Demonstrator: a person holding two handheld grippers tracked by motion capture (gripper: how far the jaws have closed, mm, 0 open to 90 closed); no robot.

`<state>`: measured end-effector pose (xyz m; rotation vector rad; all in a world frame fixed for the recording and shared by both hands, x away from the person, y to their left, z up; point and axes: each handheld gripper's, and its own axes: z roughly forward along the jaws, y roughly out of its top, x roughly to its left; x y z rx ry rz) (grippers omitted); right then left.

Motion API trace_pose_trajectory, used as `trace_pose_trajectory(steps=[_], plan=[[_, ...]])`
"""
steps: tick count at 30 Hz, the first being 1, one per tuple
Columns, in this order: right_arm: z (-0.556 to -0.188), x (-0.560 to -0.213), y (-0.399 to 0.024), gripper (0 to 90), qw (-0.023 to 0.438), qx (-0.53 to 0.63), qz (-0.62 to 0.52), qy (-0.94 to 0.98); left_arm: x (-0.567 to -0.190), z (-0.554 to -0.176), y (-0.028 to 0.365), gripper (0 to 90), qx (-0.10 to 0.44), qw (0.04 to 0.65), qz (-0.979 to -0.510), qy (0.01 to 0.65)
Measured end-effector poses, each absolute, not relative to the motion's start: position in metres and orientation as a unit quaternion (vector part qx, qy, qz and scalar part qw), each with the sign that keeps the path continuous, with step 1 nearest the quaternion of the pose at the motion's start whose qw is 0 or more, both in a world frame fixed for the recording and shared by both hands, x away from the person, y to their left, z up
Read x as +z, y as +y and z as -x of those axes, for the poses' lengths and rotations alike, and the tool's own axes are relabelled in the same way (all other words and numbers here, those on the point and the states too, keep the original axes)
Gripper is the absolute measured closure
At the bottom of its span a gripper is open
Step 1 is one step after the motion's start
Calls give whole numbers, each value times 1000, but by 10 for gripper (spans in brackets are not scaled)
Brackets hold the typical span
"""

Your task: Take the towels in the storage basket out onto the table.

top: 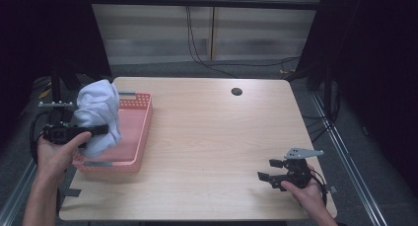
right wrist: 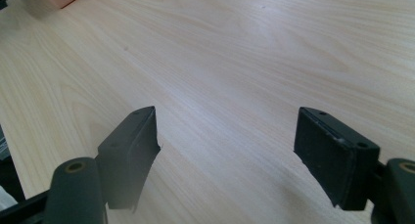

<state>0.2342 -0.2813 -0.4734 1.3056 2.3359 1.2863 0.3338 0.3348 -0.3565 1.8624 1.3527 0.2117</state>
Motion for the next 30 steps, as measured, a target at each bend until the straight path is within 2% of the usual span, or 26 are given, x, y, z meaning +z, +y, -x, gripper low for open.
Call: trace_pose_trajectory(steps=[5,15,30], plan=[[-236,-473,-282,242,83,432,-441,782,-352,-326,330,406,85,410,-740,527],[-237,-473,-284,242,86,435,-441,781,-350,-317,289,401,76,426,-756,492],[-236,-472,-284,251,86,439,-436,781,-350,-326,199,397,45,437,-789,429]])
